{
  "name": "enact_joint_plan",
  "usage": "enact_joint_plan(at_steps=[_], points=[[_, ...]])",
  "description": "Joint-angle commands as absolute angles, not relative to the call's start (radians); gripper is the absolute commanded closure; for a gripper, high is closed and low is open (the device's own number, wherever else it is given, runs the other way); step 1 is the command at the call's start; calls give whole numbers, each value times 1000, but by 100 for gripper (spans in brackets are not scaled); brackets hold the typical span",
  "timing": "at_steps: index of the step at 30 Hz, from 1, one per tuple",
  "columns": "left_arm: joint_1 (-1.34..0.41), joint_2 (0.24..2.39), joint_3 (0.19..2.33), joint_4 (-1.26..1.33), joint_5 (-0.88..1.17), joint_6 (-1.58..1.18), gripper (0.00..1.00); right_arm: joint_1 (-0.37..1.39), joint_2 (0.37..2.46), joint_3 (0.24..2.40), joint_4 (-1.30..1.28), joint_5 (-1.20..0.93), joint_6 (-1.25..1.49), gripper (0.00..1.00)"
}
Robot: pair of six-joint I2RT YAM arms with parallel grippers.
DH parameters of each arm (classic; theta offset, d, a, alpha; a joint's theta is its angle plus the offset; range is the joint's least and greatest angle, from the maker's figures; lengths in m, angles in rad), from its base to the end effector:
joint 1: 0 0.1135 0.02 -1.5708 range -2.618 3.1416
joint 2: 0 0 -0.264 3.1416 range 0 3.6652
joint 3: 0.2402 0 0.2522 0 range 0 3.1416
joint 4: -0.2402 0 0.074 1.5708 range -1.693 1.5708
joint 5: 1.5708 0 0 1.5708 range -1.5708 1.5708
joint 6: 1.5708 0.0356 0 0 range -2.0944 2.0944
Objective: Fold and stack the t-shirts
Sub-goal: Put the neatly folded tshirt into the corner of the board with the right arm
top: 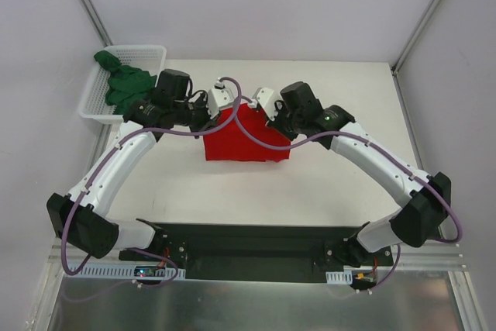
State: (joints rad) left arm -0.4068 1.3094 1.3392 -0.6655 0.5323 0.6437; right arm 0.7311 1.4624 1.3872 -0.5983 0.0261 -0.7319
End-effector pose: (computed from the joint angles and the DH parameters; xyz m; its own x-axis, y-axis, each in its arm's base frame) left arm 0.2491 -0.1270 0.3737 -0.0065 0.5659 -0.8245 0.9000 0.3627 0.2419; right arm 0.2432 0.2169 0.3490 0.0905 -0.8162 -0.5706 -0.7955 0.2854 -0.5345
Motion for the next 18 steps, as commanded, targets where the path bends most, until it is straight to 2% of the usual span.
enact_joint_plan(at_steps=[1,18], points=[[-414,1338,1385,-594,506,696,100,704,1480,1443,-557,71,-762,99],[-414,1453,1408,-534,502,695,100,669,1494,1408,-543,31,-767,99]])
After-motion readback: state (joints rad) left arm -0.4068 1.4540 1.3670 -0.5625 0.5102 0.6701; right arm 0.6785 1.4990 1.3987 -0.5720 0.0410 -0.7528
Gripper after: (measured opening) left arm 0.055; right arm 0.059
